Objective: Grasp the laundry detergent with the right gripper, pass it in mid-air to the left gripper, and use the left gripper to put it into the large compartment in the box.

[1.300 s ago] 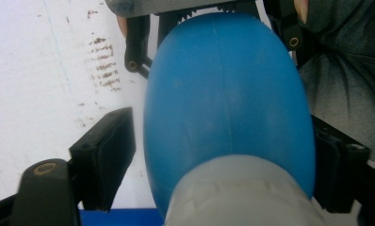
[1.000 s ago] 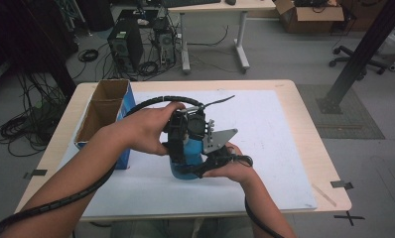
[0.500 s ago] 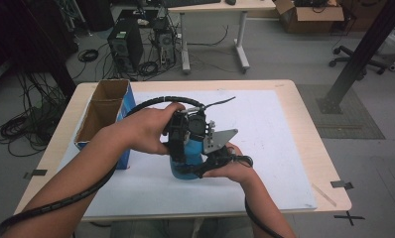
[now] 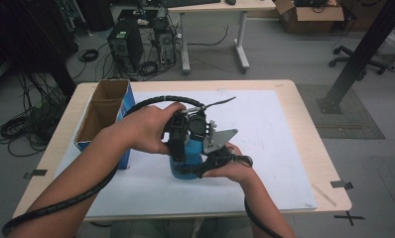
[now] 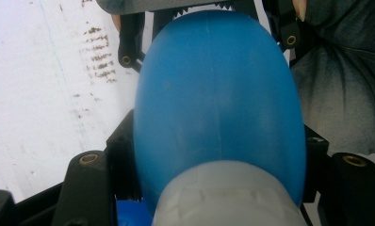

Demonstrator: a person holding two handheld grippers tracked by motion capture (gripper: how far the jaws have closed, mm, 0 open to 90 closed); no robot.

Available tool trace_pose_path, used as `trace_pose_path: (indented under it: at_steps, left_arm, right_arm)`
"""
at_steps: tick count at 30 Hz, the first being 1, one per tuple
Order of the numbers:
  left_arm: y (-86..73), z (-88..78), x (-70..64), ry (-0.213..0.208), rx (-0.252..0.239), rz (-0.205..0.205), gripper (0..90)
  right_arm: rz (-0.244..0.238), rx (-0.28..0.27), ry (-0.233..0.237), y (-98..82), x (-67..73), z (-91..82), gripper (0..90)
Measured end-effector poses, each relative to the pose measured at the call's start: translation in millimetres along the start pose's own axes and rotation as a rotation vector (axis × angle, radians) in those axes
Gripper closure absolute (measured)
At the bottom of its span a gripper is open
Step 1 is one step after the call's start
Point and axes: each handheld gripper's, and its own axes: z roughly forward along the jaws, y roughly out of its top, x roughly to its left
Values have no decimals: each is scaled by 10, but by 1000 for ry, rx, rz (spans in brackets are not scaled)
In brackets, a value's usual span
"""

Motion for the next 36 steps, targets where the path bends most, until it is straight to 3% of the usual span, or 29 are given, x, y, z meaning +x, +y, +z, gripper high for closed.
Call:
trace_pose_path:
  at_steps: [12, 17, 28, 36]
  left_arm:
    - [10, -20, -15, 12, 2, 5, 382]
    - [12, -58, -3, 22, 11, -5, 382]
    - [8, -96, 37, 43, 18, -22, 382]
    - [29, -130, 48, 38, 25, -32, 382]
  right_arm:
    - [-26, -27, -7, -22, -12, 4, 436]
    - [-27, -39, -18, -12, -4, -10, 375]
    - [23, -67, -66, -31, -3, -116, 218]
    - [27, -63, -73, -14, -12, -138, 174]
